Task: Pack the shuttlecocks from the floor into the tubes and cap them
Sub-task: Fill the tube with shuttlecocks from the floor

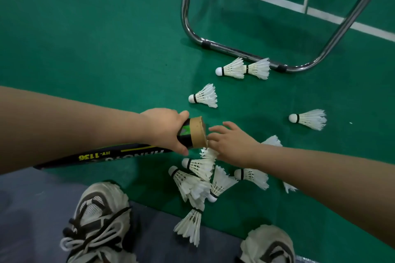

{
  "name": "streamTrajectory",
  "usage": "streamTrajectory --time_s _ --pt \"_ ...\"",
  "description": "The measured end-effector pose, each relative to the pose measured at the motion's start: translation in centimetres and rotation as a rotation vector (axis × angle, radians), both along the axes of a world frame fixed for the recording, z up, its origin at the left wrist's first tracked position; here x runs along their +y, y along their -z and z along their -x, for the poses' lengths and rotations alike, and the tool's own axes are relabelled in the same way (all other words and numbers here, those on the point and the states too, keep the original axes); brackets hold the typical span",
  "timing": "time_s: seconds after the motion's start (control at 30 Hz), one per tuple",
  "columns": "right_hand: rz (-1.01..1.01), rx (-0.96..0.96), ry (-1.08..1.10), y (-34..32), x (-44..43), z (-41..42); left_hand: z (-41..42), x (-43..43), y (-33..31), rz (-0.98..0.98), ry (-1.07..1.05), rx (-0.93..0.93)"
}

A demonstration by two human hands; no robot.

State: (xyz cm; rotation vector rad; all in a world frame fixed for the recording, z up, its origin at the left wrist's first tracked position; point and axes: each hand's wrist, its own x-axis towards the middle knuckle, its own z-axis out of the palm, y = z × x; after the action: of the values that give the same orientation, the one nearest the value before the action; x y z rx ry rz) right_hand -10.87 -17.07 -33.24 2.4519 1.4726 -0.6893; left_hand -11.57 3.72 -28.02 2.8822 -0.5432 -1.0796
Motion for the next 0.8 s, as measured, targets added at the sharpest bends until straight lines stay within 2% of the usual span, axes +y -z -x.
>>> streamTrajectory --time_s 0.13,0.23,0.33,0.5,0.6,0.7,0.8 --pt "-0.070 -0.017 0.209 -0.1 -1.6 -1.4 -0.3 -0.6 -0.2 0.004 0.002 -0.014" --pt "-0.159 0.068 0.572 -0.6 -2.8 -2.1 -0.4 -1.4 -0.4 -0.006 0.009 -0.025" --pt "-0.400 0.205 0.971 -2.0 -4.2 -1.8 -0.6 -2.2 -0.6 0.002 0.012 -0.026" --pt "-0.875 0.371 1.478 -4.9 -5.8 -0.1 -0.7 -3.5 -1.0 0.026 0.014 -0.038" --pt "-0.966 0.530 1.552 -6.0 -5.9 1.2 -0.5 -4.6 -1.3 0.037 0.028 -0.033" --pt "-0.931 0.692 1.524 -6.5 -6.0 2.4 -0.5 -5.8 -1.9 0.058 0.035 -0.051" --pt "-0.970 0.940 1.469 -7.3 -6.0 2.6 -0.6 -6.8 -2.4 0.087 0.030 -0.071"
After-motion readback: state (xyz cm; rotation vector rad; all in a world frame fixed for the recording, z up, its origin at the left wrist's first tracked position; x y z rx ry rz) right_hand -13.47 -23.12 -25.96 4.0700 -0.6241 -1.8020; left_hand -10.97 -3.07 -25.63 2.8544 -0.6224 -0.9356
